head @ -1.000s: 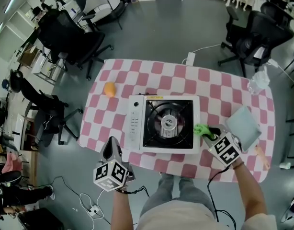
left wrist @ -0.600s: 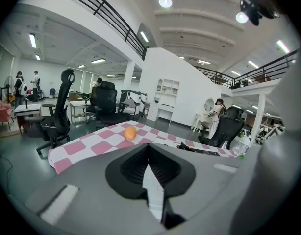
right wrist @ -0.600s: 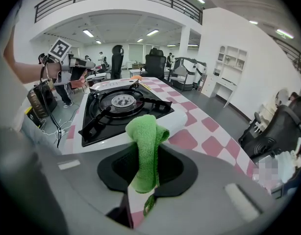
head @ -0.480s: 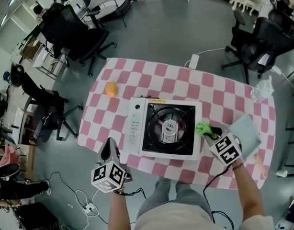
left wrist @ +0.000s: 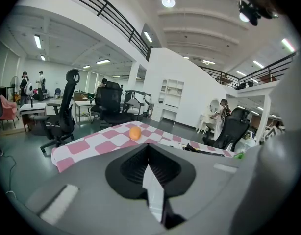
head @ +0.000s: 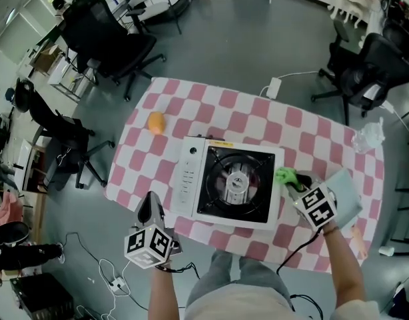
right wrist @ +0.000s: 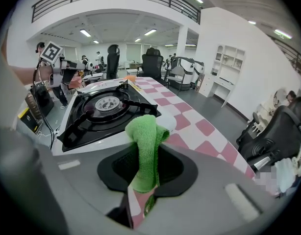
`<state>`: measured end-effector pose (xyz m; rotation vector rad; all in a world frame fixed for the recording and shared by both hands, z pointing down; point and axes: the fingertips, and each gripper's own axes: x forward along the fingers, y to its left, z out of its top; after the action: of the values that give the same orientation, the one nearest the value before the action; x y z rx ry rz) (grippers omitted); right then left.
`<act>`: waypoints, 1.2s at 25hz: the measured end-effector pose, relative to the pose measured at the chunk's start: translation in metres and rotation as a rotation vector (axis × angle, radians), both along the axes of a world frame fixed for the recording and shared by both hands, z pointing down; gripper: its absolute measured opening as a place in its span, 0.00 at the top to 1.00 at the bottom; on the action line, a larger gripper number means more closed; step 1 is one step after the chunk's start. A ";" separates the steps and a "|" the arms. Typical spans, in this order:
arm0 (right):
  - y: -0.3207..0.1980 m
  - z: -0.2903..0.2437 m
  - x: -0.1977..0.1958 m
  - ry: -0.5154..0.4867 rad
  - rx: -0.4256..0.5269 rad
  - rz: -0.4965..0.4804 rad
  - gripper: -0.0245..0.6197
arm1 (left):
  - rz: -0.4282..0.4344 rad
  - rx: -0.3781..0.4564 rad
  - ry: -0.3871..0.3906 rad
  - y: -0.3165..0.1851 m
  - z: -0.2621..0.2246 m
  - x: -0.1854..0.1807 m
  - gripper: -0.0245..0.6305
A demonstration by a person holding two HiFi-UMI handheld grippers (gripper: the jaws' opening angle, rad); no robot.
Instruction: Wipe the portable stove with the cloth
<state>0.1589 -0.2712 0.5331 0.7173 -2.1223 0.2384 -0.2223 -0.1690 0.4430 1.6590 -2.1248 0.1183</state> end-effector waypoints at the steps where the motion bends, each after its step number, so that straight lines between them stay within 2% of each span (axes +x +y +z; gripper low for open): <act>1: -0.003 0.000 0.000 0.002 0.002 0.001 0.84 | 0.000 0.000 0.000 0.000 0.000 0.000 0.96; 12: -0.035 0.002 0.004 0.014 0.035 0.034 0.84 | -0.027 -0.023 -0.011 0.011 0.006 -0.010 0.96; 30: -0.072 0.002 0.002 0.064 0.112 0.020 0.84 | -0.050 -0.037 0.001 0.020 0.014 -0.013 0.96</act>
<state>0.1613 -0.3428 0.5348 0.8013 -2.0804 0.1065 -0.2351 -0.1487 0.4566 1.5835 -2.1483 0.1411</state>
